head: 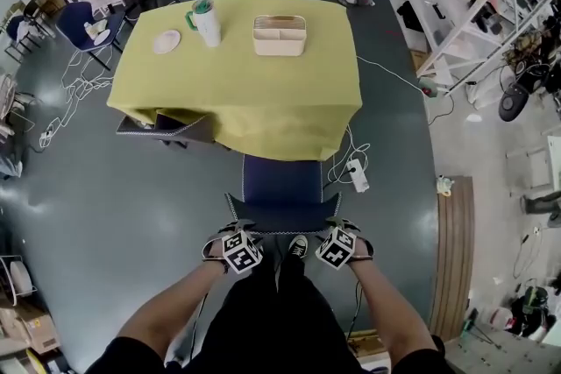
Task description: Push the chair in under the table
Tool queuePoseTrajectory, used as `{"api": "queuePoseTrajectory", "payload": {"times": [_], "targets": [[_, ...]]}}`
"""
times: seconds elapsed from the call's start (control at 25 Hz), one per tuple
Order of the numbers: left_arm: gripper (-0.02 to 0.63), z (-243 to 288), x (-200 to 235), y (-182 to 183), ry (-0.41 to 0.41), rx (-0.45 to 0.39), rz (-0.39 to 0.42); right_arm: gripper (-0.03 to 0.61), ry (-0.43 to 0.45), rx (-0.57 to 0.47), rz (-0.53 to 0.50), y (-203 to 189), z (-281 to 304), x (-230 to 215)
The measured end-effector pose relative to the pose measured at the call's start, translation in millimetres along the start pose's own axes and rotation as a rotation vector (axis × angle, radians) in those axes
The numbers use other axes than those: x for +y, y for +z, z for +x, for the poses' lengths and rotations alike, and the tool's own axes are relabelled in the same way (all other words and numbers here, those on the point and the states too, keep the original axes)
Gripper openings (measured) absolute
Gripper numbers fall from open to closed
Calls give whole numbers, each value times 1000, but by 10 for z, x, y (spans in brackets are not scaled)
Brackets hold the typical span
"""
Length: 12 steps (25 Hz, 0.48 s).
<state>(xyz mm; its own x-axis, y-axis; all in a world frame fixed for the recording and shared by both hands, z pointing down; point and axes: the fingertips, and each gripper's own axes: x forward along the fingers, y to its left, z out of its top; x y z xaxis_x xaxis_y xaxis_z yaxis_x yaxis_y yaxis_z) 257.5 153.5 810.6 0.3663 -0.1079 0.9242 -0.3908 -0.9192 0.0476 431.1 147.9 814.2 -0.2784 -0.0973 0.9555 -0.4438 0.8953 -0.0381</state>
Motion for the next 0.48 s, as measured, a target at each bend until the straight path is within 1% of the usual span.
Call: {"api": "queuePoseTrajectory", "payload": {"times": [0.24,0.4,0.48], "targets": [[178,174,19,-102,-10,45,7,207,-17,50,-64,-53,213,-37],[178,259,81,-133,-10,40,-26,207,-3,62,-83,-41,386,1],[176,290,101,-138,-7,40,-26,207,-10,67,-91,-39,438,-7]]}}
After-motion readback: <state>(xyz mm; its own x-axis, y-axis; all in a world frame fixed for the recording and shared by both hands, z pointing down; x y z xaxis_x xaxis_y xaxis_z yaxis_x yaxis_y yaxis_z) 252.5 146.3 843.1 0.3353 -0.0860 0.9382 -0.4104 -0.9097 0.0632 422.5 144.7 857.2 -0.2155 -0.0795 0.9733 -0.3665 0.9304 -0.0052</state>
